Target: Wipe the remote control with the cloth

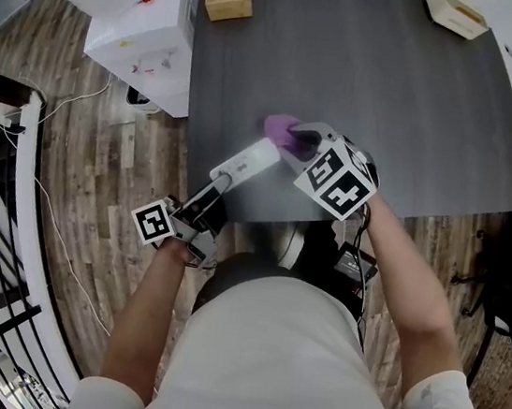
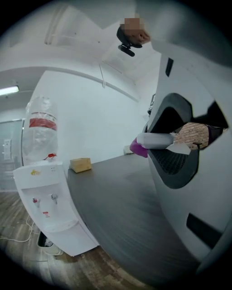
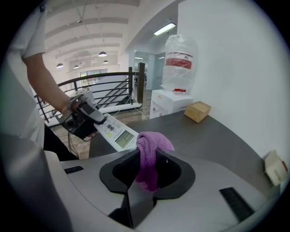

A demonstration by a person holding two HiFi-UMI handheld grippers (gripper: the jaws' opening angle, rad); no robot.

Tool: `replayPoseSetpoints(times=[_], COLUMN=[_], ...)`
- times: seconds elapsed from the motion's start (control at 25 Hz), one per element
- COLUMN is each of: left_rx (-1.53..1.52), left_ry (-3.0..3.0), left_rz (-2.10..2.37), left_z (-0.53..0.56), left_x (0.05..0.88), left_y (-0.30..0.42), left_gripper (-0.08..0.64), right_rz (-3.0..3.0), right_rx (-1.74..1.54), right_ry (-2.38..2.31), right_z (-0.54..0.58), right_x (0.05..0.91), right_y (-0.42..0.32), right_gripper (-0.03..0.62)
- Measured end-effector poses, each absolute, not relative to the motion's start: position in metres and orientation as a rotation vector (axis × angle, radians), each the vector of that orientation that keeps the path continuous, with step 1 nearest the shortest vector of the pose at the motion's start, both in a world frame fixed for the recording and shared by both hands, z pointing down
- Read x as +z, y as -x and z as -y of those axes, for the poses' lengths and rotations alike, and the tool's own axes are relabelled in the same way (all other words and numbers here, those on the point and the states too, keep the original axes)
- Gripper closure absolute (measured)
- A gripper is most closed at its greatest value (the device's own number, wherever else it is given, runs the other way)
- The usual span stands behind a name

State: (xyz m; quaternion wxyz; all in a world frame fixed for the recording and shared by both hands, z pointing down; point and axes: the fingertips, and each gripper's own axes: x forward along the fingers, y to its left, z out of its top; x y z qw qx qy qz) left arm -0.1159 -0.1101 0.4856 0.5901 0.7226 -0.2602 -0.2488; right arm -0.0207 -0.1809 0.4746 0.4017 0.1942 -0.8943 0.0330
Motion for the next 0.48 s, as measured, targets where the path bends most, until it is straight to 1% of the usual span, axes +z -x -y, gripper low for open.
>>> replayPoseSetpoints(times=[0.2,0.36,0.48], left_rx=[-0.621,-0.63,-0.552], left_ry=[-1.605,-1.596,-1.612], left_rz=[0.729,0.792,0.866], left_z=[0.124,0.133,0.137], left_x=[0.498,0.502,0.512], left_y=[0.125,0.119,0.106], left_gripper=[0.465,0.465,0.463], right_rz=[2.296,2.282,2.256], right_rx=[0.289,0.346,0.371], right_ry=[-0.579,-0.433,-0.534], right_z=[0.167,0.124,0.124], right_x=[0.484,0.505,0.508], right_y=[0.005,0.01,-0.001], right_gripper=[0.491,0.491,0.491])
